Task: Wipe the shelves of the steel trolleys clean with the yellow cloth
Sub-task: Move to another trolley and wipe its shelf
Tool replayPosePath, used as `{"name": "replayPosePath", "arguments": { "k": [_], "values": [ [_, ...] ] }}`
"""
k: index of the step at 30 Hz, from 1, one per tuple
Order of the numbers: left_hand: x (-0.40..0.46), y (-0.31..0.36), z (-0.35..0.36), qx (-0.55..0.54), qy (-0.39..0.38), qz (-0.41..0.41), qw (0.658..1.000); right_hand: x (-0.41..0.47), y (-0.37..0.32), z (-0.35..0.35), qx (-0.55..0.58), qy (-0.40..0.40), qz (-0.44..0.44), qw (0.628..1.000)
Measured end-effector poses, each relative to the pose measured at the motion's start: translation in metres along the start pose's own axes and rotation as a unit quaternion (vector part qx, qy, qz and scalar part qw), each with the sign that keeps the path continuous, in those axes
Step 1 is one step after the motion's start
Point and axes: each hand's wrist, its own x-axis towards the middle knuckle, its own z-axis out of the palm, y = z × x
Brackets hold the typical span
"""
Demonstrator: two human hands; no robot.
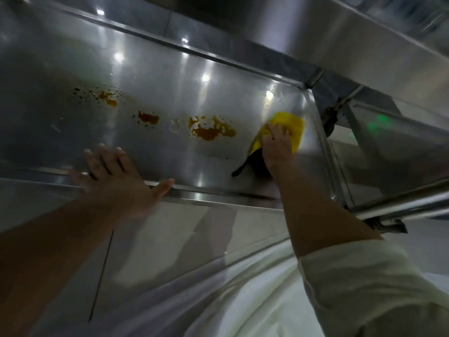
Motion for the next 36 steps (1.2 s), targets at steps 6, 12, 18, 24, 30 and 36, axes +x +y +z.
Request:
{"name": "replayPosePath", "arguments": {
  "k": [6, 12, 18, 24, 30, 36],
  "values": [
    [-0.006, -0.001, -0.009, 0.013, -0.017, 0.005, 1.000, -0.031, -0.046, 0.017, 0.152, -0.066, -0.097, 0.981],
    [-0.010, -0.002, -0.010, 0.010, -0.018, 0.010, 1.000, -0.096, -0.020, 0.006, 0.310, -0.147, -0.020, 0.939],
    [-0.006, -0.001, -0.013, 0.015, -0.033, 0.011, 0.999, -0.052, -0.045, 0.027, 0.080, -0.040, -0.093, 0.992],
    [-0.002, 0.000, -0.013, 0.008, -0.042, 0.013, 0.999, 0.011, -0.112, 0.052, -0.014, -0.096, -0.114, 0.989],
    [-0.007, -0.003, -0.015, 0.004, -0.036, 0.022, 0.999, -0.058, -0.097, 0.046, -0.021, -0.131, -0.176, 0.975],
    [-0.009, -0.008, -0.015, 0.001, -0.018, 0.046, 0.999, -0.137, -0.090, 0.059, -0.050, -0.085, -0.129, 0.987]
  ]
}}
